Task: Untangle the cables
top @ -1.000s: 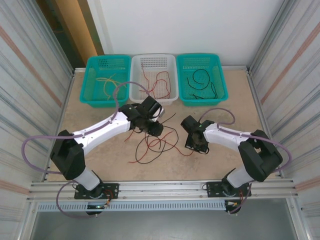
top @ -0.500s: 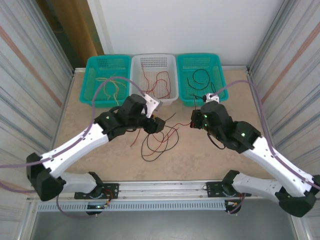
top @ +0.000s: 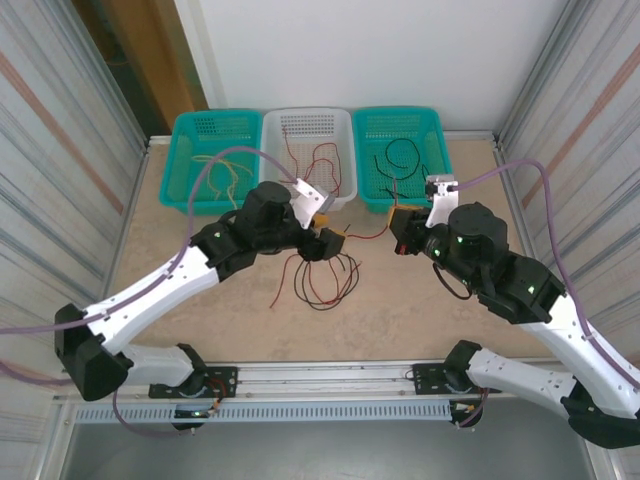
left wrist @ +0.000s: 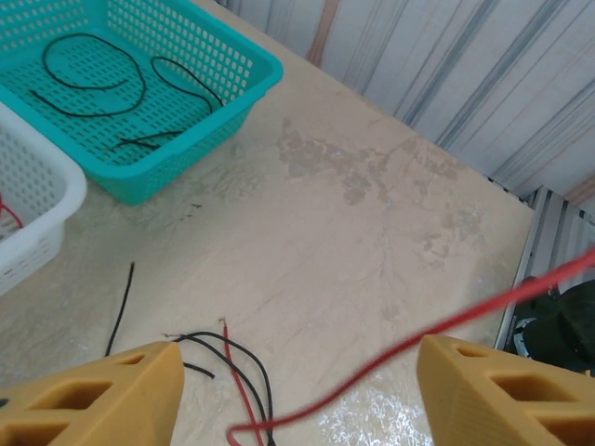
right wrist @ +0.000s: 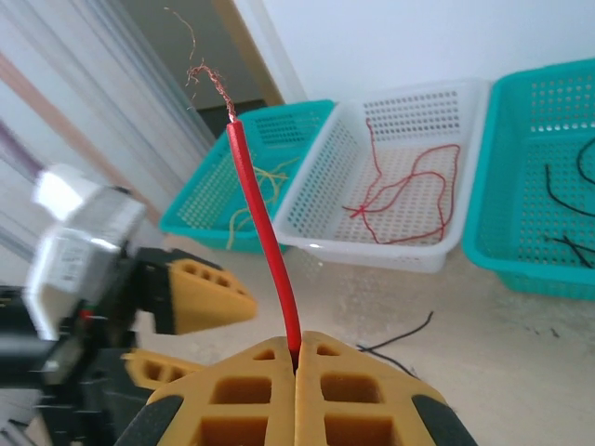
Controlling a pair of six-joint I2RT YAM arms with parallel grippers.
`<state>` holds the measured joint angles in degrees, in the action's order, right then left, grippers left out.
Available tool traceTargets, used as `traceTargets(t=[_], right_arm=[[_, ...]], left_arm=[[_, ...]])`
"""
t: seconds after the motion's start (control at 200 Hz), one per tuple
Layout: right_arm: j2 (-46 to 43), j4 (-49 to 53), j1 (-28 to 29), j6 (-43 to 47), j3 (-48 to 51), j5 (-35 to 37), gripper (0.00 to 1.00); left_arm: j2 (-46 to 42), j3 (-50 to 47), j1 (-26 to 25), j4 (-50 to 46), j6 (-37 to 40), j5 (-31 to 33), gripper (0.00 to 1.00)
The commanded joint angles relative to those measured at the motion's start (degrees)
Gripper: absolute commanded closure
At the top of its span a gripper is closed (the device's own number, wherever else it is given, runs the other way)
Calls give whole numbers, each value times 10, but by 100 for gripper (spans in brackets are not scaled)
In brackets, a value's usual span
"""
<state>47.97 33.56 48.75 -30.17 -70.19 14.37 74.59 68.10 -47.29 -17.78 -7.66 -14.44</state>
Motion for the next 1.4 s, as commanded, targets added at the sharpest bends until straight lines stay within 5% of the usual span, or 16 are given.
traceTargets(t=[0.0,0.15,0.341,0.501,0.812,0.937,0.992,1.393], right_arm=[[-9,-39,3,19,-18,-26,100],[-12,-47,3,22,-28,-33,100],[-21,-58,3,20,-29,-34,100],[-31,-65,3,19,-28,-35,100],[-43,-50,1,11,-1,12,100],[-45,-31,-5,-9,14,53,56],[-45,-18,-11,-22,20,73,45],[-53,26,-81,-112,99,34,40]], left_arm=[[26,24,-3,16,12,-29,37],[30,20,-3,16,13,-50,48],[11,-7,-3,33,12,-76,50],[11,-6,-3,19,11,-61,77],[-18,8,-3,-3,-10,-61,100],[-28,31,-3,-38,-15,-16,100],[-28,45,1,-54,-18,14,100],[169,313,189,-121,-105,37,100]])
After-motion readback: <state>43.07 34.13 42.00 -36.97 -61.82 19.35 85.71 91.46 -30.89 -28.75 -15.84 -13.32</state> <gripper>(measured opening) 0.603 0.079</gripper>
